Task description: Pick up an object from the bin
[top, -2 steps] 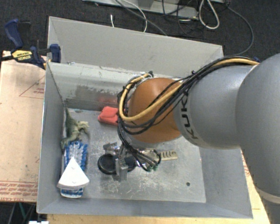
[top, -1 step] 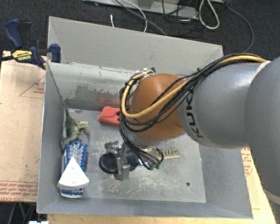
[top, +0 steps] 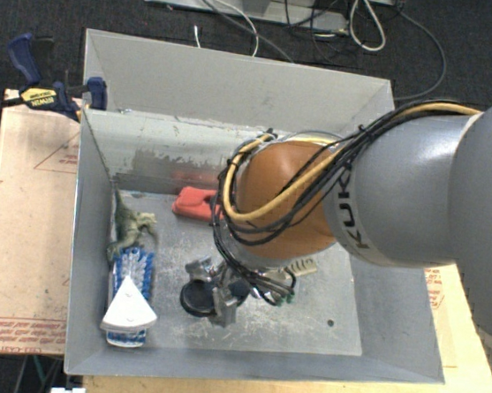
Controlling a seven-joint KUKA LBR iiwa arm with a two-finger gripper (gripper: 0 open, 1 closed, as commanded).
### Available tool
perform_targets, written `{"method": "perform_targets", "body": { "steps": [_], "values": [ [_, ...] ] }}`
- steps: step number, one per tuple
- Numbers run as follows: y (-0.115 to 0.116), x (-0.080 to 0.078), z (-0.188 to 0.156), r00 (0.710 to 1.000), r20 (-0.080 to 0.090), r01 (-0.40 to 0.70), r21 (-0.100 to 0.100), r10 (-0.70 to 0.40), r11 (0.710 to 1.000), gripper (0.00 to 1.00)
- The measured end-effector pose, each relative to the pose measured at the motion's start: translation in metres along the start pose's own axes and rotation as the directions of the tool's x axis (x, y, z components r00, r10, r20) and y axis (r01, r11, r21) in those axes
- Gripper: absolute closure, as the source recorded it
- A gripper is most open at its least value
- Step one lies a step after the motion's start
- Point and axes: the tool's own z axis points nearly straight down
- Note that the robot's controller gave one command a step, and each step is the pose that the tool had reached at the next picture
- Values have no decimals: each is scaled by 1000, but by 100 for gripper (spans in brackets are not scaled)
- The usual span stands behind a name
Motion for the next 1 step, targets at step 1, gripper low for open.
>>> {"method": "perform_targets", "body": {
  "steps": [1],
  "values": [
    [0, -10, -110, 996, 6, -94, 0, 94, 996, 100]
  ]
}}
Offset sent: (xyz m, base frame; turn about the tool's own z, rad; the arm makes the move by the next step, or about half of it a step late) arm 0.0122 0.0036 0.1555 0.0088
